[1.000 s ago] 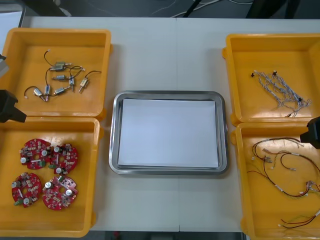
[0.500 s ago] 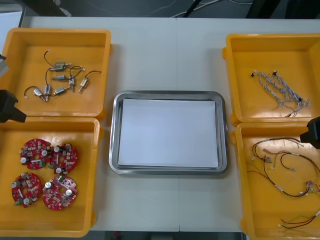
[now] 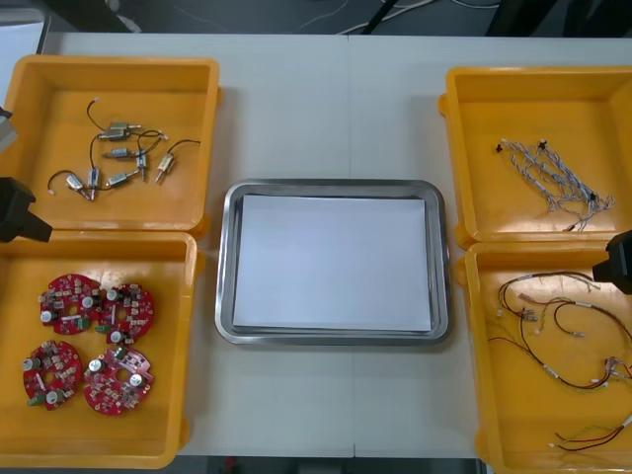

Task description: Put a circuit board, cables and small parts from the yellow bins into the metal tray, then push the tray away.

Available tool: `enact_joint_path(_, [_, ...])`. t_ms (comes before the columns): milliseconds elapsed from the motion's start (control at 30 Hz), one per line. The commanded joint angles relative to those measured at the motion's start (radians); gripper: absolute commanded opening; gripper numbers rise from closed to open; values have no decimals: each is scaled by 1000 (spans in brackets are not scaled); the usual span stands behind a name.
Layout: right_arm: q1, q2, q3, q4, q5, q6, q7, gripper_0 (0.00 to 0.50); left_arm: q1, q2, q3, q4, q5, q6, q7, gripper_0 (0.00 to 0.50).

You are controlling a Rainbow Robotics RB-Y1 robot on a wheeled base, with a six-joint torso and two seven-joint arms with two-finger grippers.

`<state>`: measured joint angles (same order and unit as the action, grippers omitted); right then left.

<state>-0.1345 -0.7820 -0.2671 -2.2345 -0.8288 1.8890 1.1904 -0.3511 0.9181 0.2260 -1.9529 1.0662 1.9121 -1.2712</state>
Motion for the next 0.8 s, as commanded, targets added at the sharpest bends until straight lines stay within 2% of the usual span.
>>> enact_joint_path(33, [3,4,6,-11,5,-5,12,500,-34,50,-8,-4,-5,8,-13,500])
enact_joint_path(800, [3,4,6,-11,5,-5,12,500,-34,50,-8,-4,-5,8,-13,500])
